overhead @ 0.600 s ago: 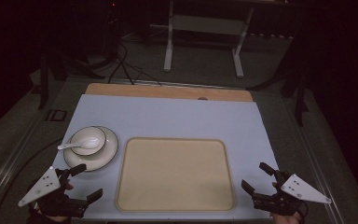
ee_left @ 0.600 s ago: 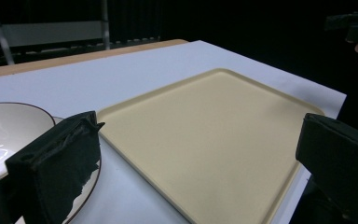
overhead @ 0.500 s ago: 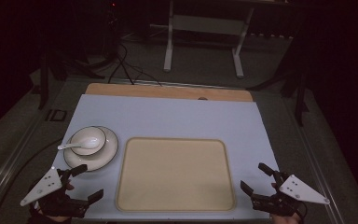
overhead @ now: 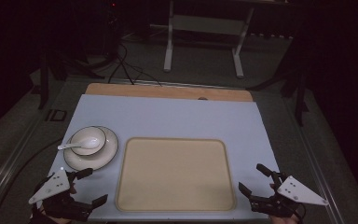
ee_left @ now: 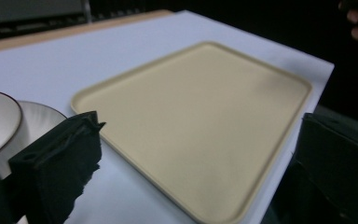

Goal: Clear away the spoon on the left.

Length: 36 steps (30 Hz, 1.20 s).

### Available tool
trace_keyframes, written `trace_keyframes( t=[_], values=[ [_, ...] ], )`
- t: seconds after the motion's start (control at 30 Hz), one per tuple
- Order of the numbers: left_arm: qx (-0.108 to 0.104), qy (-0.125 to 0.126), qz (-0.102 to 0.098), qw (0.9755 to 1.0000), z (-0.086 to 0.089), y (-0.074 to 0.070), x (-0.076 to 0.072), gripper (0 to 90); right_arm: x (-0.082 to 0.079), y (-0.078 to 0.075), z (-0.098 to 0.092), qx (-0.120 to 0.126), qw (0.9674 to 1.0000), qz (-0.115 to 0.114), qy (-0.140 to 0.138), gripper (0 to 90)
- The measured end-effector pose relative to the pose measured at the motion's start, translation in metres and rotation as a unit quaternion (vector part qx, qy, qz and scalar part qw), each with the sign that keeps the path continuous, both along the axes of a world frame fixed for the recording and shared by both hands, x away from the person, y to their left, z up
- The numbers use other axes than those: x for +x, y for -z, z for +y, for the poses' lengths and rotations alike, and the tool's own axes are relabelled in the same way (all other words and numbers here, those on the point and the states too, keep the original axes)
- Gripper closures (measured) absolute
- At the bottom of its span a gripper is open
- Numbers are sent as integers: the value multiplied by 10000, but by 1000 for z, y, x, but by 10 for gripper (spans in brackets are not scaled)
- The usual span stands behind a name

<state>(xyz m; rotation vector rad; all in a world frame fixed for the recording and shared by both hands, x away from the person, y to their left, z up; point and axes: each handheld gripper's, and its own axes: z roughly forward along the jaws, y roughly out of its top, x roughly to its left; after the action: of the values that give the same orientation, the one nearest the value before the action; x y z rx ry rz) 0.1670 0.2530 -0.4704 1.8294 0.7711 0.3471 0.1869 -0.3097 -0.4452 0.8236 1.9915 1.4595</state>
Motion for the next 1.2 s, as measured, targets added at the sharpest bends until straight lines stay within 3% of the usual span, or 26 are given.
trace_keyframes(
  t=[0.13, 0.23, 0.4, 0.77, 1.0, 1.07, 1.1, 1.2],
  values=[
    [43, 53, -8, 10000, -2, -11, -2, 18, -1, -1, 1, 34, 10000, 4, -37, 135],
    [137, 58, -176, 9997, 0, -28, -5, 33, -2, -1, 4, -32, 10000, -7, -65, 134],
    [223, -6, -269, 9994, 6, -42, -4, 56, -1, -1, 5, -28, 10000, -15, -71, 134],
    [290, -473, -461, 9974, 35, -83, 13, 100, -1, -1, 5, -37, 10000, -6, -72, 134],
    [196, -681, -448, 9965, 50, -90, 21, 120, 0, -1, 6, -53, 10000, -6, -82, 134],
    [236, -953, -357, 9945, 60, -86, 27, 127, 0, 0, 7, -66, 9999, -3, -100, 134],
    [236, -953, -357, 9945, 60, -86, 27, 128, 0, 0, 7, -66, 9999, -3, -100, 134],
    [46, -1216, -231, 9923, 74, -75, 33, 151, 0, 0, 7, -77, 9999, 12, -108, 134]
  ],
)
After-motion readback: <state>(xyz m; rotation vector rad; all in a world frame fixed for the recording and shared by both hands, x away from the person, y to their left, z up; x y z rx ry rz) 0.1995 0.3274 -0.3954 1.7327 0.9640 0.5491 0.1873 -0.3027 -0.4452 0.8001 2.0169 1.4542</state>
